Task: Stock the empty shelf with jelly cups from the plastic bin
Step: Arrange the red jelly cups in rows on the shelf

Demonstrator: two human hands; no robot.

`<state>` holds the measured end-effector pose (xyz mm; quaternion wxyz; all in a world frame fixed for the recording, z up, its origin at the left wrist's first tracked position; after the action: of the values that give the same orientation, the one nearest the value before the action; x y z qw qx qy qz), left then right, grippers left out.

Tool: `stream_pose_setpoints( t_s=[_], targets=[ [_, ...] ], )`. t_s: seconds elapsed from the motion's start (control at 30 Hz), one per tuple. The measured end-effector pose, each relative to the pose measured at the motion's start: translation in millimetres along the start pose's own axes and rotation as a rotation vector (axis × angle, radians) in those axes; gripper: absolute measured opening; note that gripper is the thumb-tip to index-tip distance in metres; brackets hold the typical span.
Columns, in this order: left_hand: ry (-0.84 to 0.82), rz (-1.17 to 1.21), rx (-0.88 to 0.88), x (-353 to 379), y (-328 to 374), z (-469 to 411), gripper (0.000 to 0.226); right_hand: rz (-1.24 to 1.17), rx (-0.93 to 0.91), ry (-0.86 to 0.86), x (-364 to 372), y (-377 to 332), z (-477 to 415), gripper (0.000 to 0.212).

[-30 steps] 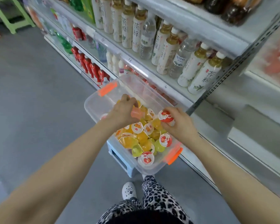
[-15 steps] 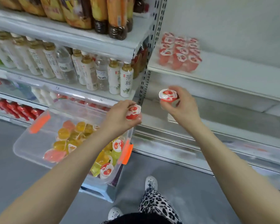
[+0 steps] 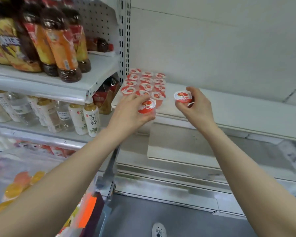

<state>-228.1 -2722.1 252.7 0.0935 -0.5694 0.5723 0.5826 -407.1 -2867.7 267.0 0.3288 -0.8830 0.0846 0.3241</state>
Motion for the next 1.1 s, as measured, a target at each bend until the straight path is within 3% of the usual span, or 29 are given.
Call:
stream_pose_setpoints(
  t_s=[0.23, 0.53, 0.77, 1.1],
  targets=[
    [0.114, -0.087, -0.081, 32.4, 40.5, -76.5, 0.063, -0.021, 0.034, -0.093, 4.1, 73.1, -72.1, 0.037],
    [0.193, -0.149, -0.182, 54.2, 49.3, -127.7, 0.056, -0.037, -0.028, -0.258, 58.0, 127.1, -139.0, 0.047],
    [0.218, -0.189, -0.275, 60.2, 51.6, -147.3, 0.065, -0.032, -0.019, -0.33, 90.8, 153.5, -176.2, 0.055],
    [0.217, -0.218, -0.312, 73.2, 59.7, -171.0, 0.062, -0.006, -0.067, -0.334, 107.9, 173.9, -198.6, 0.038]
  ],
)
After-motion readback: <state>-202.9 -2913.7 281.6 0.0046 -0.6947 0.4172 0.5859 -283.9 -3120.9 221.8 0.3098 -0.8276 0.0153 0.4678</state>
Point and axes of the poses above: each hand's wrist, its own z-axis away from the middle knuckle, its own x-axis out of the palm, y = z × x, the point moved 4 cm from there along -z, towards the middle knuckle, and after that the axes turned 15 degrees about -x, right-handed, at the moved point
